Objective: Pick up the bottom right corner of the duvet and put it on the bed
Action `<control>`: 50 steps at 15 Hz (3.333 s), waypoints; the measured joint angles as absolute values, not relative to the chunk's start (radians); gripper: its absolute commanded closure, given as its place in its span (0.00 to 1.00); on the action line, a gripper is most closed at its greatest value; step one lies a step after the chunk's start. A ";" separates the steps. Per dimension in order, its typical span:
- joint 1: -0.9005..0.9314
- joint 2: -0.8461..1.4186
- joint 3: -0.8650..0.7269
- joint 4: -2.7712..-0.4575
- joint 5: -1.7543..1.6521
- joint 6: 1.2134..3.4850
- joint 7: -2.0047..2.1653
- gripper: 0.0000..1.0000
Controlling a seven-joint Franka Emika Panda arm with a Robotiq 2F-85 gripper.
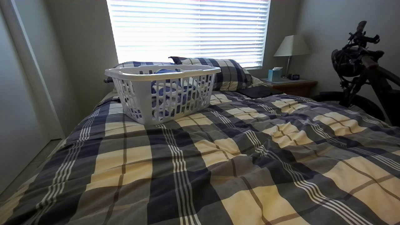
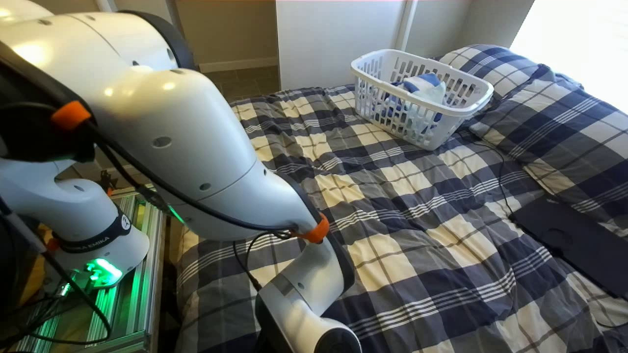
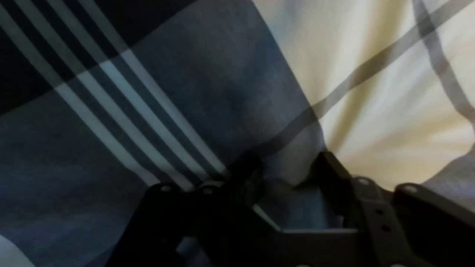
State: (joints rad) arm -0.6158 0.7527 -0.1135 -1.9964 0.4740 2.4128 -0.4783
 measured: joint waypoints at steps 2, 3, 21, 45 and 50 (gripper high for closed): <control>-0.619 0.753 -0.102 -1.988 0.474 2.404 -0.476 0.98; -0.619 0.753 -0.097 -1.984 0.474 2.398 -0.475 1.00; -0.543 0.689 -0.173 -2.065 0.420 2.435 -0.265 0.28; -0.618 0.743 -0.159 -1.996 0.388 2.411 -0.272 1.00; -0.616 0.781 -0.159 -1.944 0.367 2.360 -0.262 1.00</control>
